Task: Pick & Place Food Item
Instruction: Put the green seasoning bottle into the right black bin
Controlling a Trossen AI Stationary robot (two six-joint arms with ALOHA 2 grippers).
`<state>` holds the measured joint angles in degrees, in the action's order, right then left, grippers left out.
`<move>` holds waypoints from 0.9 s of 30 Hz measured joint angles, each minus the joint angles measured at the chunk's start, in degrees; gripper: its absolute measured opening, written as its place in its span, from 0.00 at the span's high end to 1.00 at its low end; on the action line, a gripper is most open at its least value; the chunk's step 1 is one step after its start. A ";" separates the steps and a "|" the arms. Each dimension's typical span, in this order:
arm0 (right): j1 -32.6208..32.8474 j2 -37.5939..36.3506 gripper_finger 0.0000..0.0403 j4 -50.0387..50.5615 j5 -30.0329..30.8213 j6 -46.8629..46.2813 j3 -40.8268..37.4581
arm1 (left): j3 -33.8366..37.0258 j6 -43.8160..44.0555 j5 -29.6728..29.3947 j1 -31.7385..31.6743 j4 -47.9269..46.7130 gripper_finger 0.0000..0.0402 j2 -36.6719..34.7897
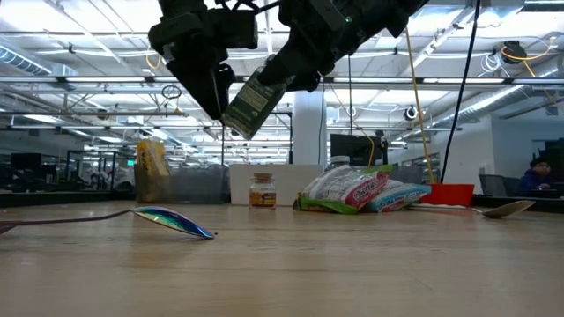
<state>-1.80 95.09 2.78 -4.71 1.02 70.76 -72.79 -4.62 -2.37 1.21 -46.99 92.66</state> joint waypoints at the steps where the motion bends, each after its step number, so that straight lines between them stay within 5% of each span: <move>1: 0.00 0.00 0.51 0.34 0.41 0.24 0.00 | 0.00 -0.07 -0.28 0.00 -0.26 0.36 0.00; 16: -0.11 -2.13 0.51 8.85 5.65 0.08 0.00 | 5.59 -2.19 -0.40 -3.36 1.62 0.36 -7.84; 21: -1.20 -5.63 0.51 12.65 11.93 0.64 0.14 | 18.63 -1.69 3.94 -5.84 16.48 0.36 -15.49; 27: -6.34 -10.17 0.51 17.46 12.19 -0.02 -0.02 | 35.08 1.33 7.88 -7.22 37.90 0.36 -23.94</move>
<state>-8.15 84.92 20.23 7.49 1.00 70.74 -37.72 -3.29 5.50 -6.01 -9.09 68.72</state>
